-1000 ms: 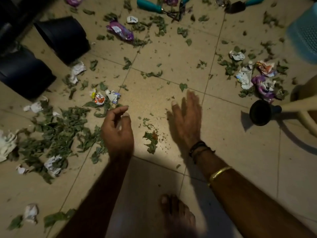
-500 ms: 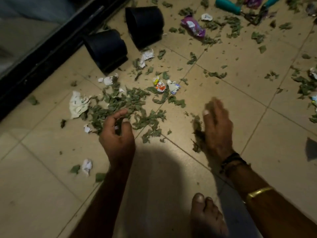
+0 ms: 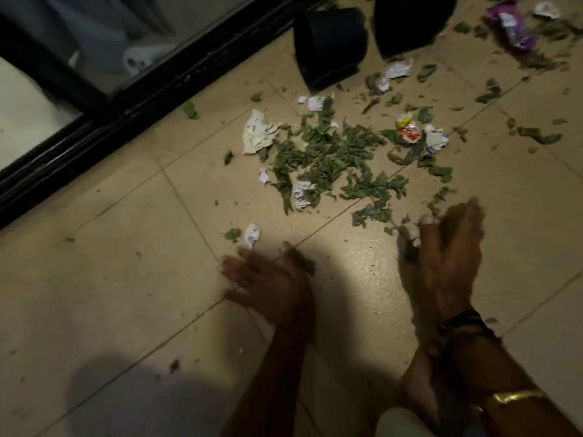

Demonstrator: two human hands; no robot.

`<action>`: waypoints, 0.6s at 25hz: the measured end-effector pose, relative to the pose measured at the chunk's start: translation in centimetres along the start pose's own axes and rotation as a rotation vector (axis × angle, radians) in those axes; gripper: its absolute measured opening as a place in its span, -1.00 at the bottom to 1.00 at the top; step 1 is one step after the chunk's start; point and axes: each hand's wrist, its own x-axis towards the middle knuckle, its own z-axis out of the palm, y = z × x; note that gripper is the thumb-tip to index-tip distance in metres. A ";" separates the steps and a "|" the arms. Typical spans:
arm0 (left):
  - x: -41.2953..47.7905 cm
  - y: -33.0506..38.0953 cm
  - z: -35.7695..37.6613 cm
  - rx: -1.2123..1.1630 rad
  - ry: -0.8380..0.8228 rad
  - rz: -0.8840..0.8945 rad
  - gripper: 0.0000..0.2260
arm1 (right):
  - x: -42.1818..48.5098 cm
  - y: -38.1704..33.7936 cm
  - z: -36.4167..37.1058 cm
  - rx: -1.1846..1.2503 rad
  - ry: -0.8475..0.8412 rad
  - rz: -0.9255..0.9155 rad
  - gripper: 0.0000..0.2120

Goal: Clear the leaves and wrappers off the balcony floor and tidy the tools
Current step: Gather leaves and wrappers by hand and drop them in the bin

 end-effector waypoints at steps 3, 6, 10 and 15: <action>-1.4 4.9 0.6 -0.132 -0.054 0.395 -0.29 | -1.2 1.3 -0.8 -0.068 -0.020 0.056 -0.20; -0.9 3.0 -1.1 -0.299 -0.049 0.477 -0.28 | -0.4 0.4 0.9 -0.054 -0.079 -0.010 -0.20; 6.2 -1.6 -2.0 -0.199 0.062 0.157 -0.27 | 0.4 -2.1 4.6 -0.150 -0.080 -0.071 -0.11; 7.2 6.1 -1.4 -0.239 -0.060 0.537 -0.26 | 2.9 -6.3 5.6 0.073 -0.207 -0.246 -0.23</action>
